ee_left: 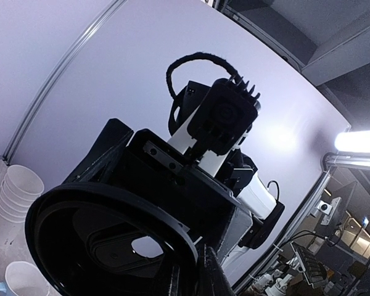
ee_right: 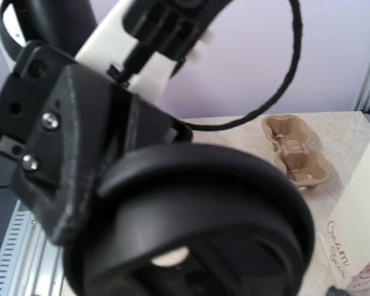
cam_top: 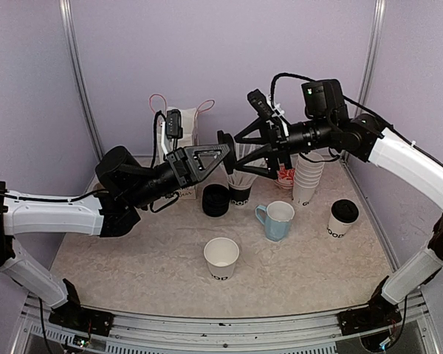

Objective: Pack the takeout coffee

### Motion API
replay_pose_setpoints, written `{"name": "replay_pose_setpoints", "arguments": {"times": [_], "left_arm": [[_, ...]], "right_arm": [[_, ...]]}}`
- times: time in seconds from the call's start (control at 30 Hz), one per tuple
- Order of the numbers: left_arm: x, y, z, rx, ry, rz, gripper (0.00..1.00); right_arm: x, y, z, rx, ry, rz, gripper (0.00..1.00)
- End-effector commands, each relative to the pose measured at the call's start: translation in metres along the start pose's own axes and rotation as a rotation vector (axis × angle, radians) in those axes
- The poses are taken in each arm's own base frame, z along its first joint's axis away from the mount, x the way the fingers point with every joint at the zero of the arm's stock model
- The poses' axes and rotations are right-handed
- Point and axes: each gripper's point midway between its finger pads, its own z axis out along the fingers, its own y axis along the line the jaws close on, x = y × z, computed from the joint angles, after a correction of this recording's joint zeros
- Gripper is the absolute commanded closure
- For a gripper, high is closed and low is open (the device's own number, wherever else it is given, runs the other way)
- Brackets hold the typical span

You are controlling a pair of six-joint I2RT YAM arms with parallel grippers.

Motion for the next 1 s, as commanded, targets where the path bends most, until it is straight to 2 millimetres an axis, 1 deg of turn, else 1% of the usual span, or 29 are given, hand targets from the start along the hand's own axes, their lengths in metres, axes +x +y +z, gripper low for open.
{"name": "replay_pose_setpoints", "arguments": {"times": [0.0, 0.1, 0.3, 0.47, 0.63, 0.73, 0.87, 0.97], "left_arm": [[0.004, -0.002, 0.006, 0.020, 0.005, -0.016, 0.91], [0.006, -0.001, 0.007, 0.027, 0.014, -0.022, 0.91], [0.009, -0.007, 0.010, 0.055, 0.027, -0.027, 0.91], [0.006, -0.010, 0.006, 0.064, 0.013, -0.024, 0.91], [0.006, -0.014, 0.007, 0.082, 0.017, -0.027, 0.92], [0.007, -0.014, 0.006, 0.083, 0.021, -0.027, 0.92], [0.007, -0.016, 0.005, 0.095, 0.031, -0.025, 0.93], [0.009, -0.018, 0.005, 0.110, 0.043, -0.026, 0.93]], "right_arm": [[0.001, 0.011, 0.006, -0.055, 0.000, 0.003, 0.05], [0.001, 0.012, 0.008, -0.065, 0.000, 0.007, 0.05], [0.002, 0.008, 0.011, -0.059, 0.006, 0.014, 0.06], [0.006, 0.010, 0.012, -0.069, 0.011, 0.019, 0.12], [0.008, 0.012, 0.011, -0.077, 0.010, 0.016, 0.14], [0.006, 0.018, 0.008, -0.095, 0.005, 0.007, 0.14], [0.007, 0.028, 0.005, -0.137, 0.000, -0.009, 0.10], [0.007, 0.032, 0.003, -0.155, -0.005, -0.010, 0.11]]}}
